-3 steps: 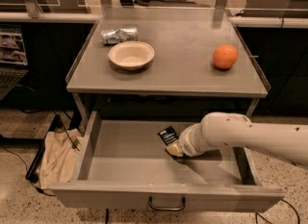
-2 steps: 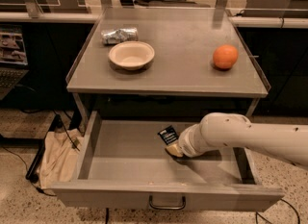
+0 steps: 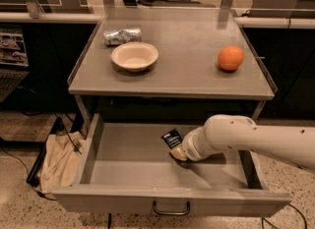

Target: Pick rxbar blueberry from top drawer and place on counter

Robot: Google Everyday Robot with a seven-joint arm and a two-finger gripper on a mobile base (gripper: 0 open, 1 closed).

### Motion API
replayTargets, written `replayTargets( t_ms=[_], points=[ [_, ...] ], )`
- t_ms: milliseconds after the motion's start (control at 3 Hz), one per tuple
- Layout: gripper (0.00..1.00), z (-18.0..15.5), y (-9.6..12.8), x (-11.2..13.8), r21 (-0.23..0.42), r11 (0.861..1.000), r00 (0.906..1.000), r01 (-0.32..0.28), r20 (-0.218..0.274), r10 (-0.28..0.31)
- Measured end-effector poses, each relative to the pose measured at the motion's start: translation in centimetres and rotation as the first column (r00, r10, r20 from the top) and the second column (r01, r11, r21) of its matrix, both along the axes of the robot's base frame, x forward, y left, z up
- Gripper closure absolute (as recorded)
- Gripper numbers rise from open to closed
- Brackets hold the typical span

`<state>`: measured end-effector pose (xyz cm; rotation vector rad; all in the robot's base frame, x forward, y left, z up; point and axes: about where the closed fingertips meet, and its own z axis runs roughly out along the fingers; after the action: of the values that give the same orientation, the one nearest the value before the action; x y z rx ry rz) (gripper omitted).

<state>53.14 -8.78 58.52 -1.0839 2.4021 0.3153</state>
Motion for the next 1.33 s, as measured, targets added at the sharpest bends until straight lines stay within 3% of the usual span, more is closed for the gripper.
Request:
replayTargets(
  t_ms=[667, 1000, 1333],
  points=[
    [1.0, 1.1, 1.0, -0.1, 0.0, 1.0, 1.0, 0.0, 0.0, 0.0],
    [1.0, 4.9, -0.2, -1.6, 0.036, 0.999, 0.9985, -0.039, 0.039, 0.038],
    [1.0, 12.1, 0.7, -4.2, 0.139, 0.984, 0.9918, -0.109, 0.081, 0.099]
  ],
)
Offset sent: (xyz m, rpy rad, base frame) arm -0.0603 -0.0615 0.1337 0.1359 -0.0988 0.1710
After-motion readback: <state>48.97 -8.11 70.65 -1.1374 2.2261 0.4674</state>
